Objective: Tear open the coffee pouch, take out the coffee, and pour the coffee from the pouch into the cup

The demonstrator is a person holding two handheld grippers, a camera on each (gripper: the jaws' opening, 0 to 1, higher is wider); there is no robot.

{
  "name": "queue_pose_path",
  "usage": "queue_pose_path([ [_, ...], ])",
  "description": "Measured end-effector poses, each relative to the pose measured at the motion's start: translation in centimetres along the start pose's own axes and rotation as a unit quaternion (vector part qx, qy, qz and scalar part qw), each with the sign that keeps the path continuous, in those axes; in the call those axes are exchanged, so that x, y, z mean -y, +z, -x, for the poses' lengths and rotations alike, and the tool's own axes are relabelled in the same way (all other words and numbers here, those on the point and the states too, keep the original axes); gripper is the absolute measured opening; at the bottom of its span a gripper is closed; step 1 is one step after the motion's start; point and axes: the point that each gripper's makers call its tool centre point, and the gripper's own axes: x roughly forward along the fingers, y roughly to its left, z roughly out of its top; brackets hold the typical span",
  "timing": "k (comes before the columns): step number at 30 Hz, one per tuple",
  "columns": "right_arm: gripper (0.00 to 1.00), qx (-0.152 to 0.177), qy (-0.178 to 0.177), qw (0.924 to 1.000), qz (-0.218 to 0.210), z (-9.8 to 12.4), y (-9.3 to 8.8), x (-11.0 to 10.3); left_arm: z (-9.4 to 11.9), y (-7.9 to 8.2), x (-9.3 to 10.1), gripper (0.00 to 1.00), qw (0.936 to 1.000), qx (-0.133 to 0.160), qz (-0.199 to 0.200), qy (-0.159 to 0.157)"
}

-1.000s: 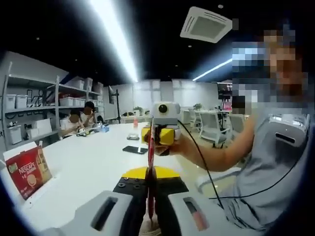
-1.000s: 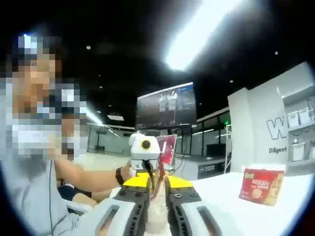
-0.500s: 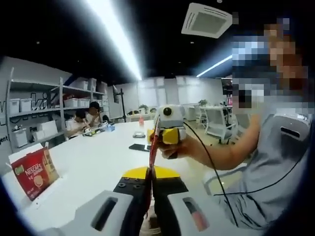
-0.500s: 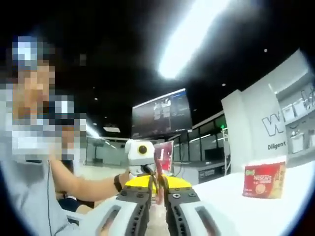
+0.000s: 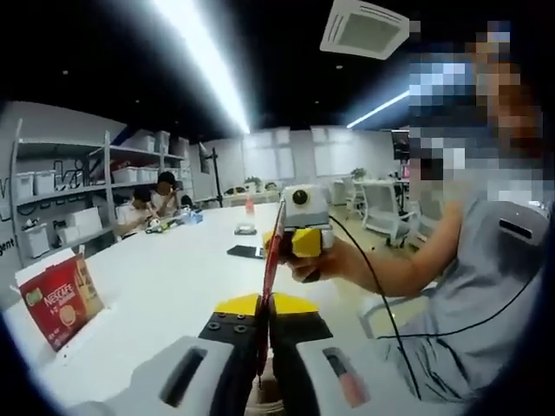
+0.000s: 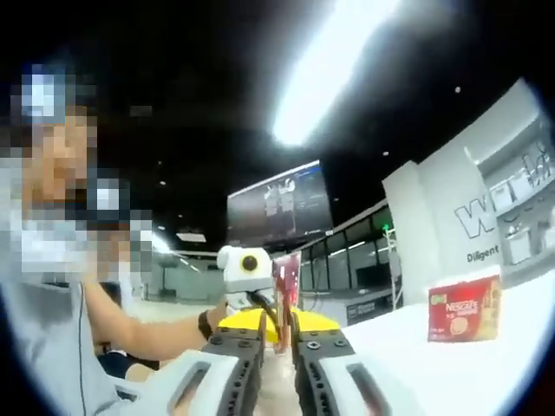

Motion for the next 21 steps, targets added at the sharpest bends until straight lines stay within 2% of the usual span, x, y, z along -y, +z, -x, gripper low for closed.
queue_pose_path([
  [3,0.10,0.021,-0.004,0.9998,-0.002,0.2,0.5,0.2,0.0,0.0,0.2,0.07,0.9999,0.004,0.008,-0.006],
  [6,0.04,0.026,-0.009,0.9996,-0.004,0.2,0.7,0.5,0.0,0.1,0.2,0.08,0.9999,0.005,0.007,-0.005],
  [9,0.04,0.031,-0.016,0.9994,-0.008,0.2,1.0,0.7,0.0,0.3,0.1,0.10,0.9999,0.010,0.004,0.002],
  [12,0.06,0.033,-0.020,0.9992,-0.015,0.2,0.9,0.7,0.3,0.5,0.1,0.06,0.9999,0.012,0.005,0.002],
  [14,0.11,0.027,-0.017,0.9995,-0.008,0.1,0.7,0.5,0.3,0.5,0.2,0.05,0.9999,0.009,0.007,-0.002],
  [15,0.17,0.023,-0.014,0.9996,-0.004,0.0,0.6,0.3,0.4,0.5,0.3,0.05,0.9999,0.008,0.009,-0.005],
  [16,0.20,0.022,-0.016,0.9996,0.012,-0.2,0.6,0.3,0.4,0.5,0.2,0.05,0.9999,0.004,0.010,-0.006],
  [17,0.20,0.020,-0.017,0.9993,0.027,-0.3,0.5,0.2,0.5,0.4,0.2,0.05,0.9999,-0.001,0.011,-0.007],
  [20,0.19,0.027,-0.016,0.9990,0.031,-0.7,0.9,-0.4,0.7,0.6,0.4,0.05,0.9997,-0.013,0.013,-0.018],
  [21,0.16,0.031,-0.016,0.9989,0.031,-0.8,1.1,-0.4,0.8,0.6,0.5,0.05,0.9996,-0.013,0.014,-0.021],
])
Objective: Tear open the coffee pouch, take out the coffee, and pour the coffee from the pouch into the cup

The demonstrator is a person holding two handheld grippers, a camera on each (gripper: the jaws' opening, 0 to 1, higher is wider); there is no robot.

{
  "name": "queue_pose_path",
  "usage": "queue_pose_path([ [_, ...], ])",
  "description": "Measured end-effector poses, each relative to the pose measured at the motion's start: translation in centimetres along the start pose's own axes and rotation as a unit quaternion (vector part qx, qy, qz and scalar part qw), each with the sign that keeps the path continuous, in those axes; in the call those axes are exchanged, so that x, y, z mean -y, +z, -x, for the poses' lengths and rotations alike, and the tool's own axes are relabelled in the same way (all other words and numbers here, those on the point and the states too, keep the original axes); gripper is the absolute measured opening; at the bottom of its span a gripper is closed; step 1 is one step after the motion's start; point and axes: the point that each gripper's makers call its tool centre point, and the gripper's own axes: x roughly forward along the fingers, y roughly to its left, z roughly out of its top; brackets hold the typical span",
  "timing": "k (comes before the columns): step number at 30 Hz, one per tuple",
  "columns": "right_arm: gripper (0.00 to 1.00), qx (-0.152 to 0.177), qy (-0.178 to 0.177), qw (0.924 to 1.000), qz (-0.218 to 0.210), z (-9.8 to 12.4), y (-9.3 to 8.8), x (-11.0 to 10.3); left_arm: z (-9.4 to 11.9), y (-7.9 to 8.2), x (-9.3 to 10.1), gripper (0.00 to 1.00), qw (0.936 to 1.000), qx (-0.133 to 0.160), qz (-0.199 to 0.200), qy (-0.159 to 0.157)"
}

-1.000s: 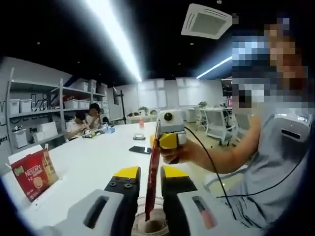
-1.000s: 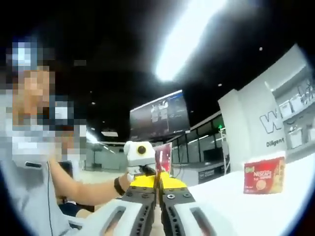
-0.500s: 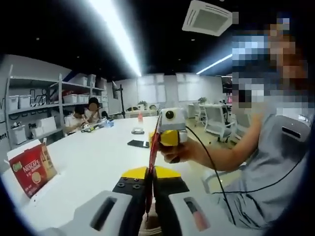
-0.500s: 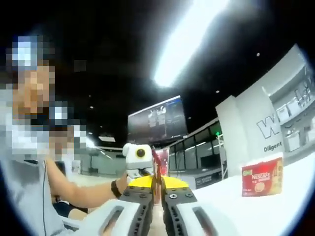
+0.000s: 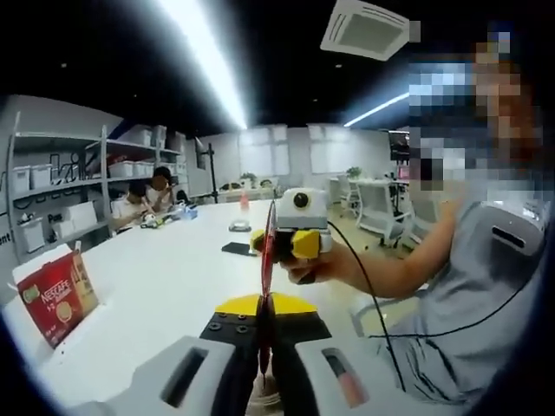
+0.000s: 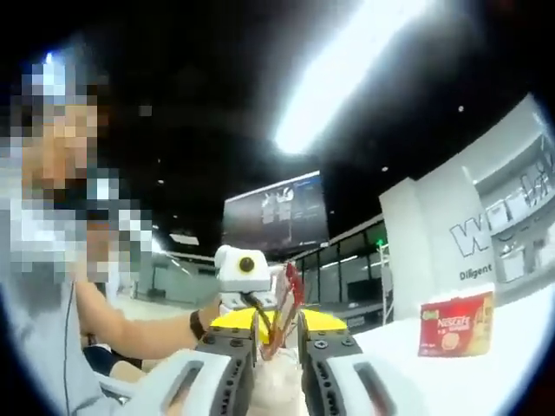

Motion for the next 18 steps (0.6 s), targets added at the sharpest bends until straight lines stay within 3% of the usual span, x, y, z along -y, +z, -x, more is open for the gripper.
queue_pose_path([
  [4,0.07,0.015,-0.003,0.9999,-0.006,-0.3,0.5,0.3,0.2,0.1,0.1,0.08,0.9999,0.000,-0.012,0.008],
  [6,0.05,0.015,-0.009,0.9996,-0.023,-0.6,0.4,0.7,0.3,0.5,-0.3,0.13,0.9986,0.015,-0.039,0.032],
  [12,0.05,0.020,-0.004,0.9987,-0.046,-1.1,0.1,0.6,0.4,0.3,0.3,0.12,0.9974,0.016,-0.057,0.041],
  [18,0.20,0.004,0.010,0.9996,-0.027,-1.0,-0.3,0.3,0.5,0.7,0.6,0.05,0.9987,0.009,-0.042,0.025],
])
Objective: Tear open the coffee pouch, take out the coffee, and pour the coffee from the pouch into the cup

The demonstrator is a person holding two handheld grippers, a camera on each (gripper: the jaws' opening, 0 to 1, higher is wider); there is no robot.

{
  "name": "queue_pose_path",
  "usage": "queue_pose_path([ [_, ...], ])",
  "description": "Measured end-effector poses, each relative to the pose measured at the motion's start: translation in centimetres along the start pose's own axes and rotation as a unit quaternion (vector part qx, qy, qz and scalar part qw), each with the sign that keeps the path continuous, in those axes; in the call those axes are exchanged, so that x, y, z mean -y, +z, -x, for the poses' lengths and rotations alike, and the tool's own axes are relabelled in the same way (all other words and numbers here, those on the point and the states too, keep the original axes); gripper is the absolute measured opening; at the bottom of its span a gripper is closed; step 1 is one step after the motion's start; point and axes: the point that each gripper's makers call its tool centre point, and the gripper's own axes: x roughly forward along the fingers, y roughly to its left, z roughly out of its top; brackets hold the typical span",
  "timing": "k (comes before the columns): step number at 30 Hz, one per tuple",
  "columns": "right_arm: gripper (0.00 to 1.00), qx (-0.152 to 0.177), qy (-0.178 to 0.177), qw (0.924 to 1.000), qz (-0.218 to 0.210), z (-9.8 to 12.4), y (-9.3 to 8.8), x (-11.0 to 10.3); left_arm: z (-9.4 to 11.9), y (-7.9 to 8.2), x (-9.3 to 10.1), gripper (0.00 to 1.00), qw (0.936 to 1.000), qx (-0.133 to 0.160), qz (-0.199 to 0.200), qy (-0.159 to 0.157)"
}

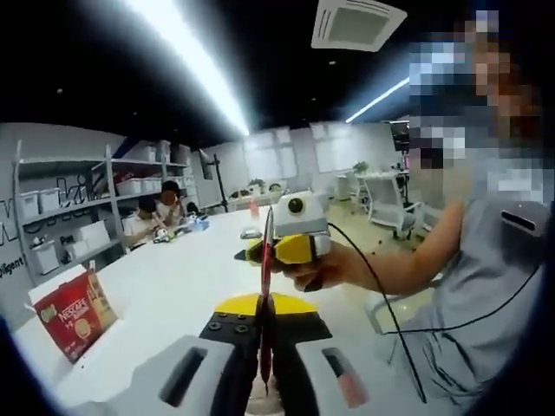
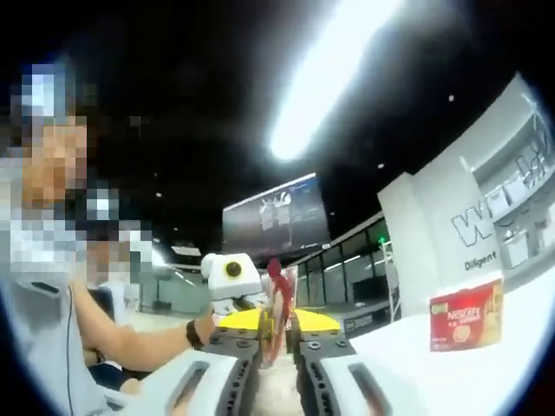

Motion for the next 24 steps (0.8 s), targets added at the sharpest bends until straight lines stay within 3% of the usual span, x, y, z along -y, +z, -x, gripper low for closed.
queue_pose_path([
  [6,0.05,0.004,0.003,1.0000,0.001,-0.09,0.41,-0.29,-0.29,0.08,-0.06,0.07,1.0000,-0.009,0.001,-0.004],
  [14,0.04,0.012,-0.014,0.9993,-0.032,-0.28,0.36,0.23,-0.37,0.53,-0.63,0.07,0.9997,0.001,-0.015,0.019],
  [20,0.11,0.010,-0.005,0.9999,-0.009,-0.11,0.53,0.28,0.05,0.87,-0.48,0.05,0.9999,0.009,-0.010,0.009],
  [24,0.05,0.011,-0.002,0.9999,-0.008,0.15,0.65,0.09,0.24,0.84,-0.70,0.05,0.9998,0.013,-0.006,0.010],
])
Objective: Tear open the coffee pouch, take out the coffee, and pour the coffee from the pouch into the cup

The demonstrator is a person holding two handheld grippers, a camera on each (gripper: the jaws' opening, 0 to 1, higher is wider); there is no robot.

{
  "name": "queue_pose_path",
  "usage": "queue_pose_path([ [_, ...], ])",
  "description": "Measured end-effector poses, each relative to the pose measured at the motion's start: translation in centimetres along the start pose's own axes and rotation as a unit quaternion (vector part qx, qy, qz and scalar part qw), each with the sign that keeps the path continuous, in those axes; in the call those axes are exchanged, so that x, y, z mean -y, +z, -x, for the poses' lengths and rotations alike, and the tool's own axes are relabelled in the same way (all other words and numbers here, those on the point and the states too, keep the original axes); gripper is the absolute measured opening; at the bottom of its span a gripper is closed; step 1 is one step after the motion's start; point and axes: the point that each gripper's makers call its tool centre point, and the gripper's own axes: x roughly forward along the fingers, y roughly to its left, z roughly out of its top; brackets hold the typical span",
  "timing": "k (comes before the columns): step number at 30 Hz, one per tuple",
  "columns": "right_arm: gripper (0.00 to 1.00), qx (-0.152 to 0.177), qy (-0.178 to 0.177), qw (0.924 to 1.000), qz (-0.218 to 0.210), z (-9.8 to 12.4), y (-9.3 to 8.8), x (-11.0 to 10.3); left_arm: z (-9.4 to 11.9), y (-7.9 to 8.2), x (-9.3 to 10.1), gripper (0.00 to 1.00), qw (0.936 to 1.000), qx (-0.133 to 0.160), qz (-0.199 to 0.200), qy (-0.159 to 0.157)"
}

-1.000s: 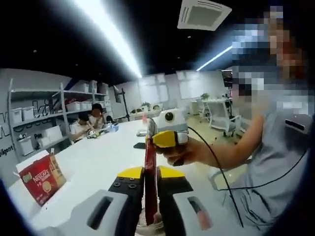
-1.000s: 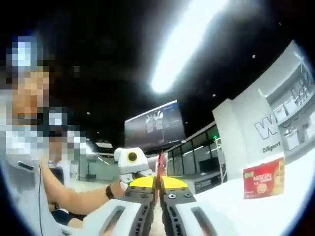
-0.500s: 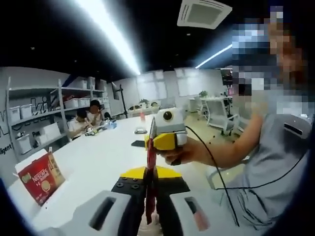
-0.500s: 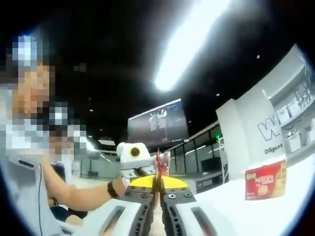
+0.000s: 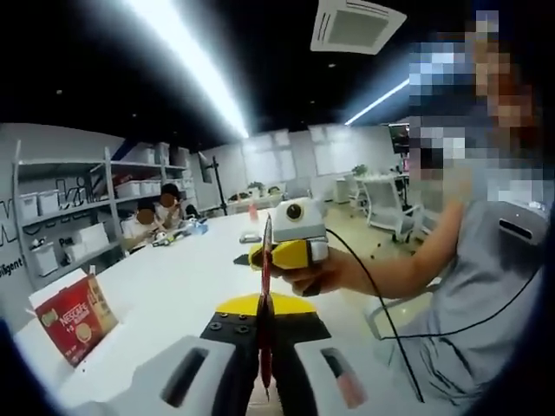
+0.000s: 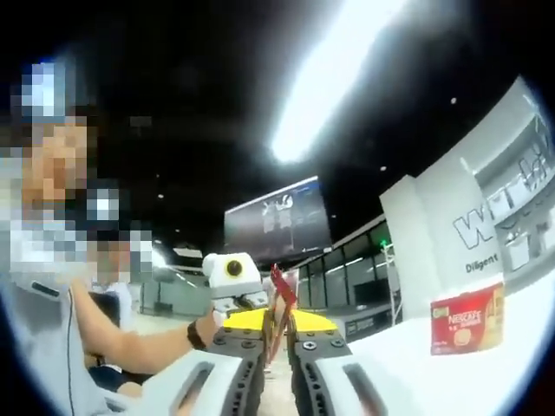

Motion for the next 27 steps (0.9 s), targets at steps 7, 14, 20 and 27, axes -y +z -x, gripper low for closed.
queue_pose_path([
  [7,0.03,-0.002,-0.012,0.9995,-0.029,0.1,-0.1,0.0,-0.6,-0.3,0.0,0.06,0.9999,-0.003,-0.015,0.006],
  [14,0.14,0.000,0.017,0.9997,-0.019,-0.1,0.8,-0.6,-0.6,0.0,0.4,0.04,0.9996,-0.011,0.006,-0.025],
  [20,0.03,-0.019,0.006,0.9997,-0.012,0.0,0.7,-0.4,-0.8,-0.2,0.2,0.07,0.9996,-0.021,0.014,-0.015],
  [27,0.03,0.022,-0.026,0.9968,-0.072,0.5,1.5,1.4,-1.3,-1.1,-0.2,0.11,0.9992,-0.018,-0.020,0.029],
])
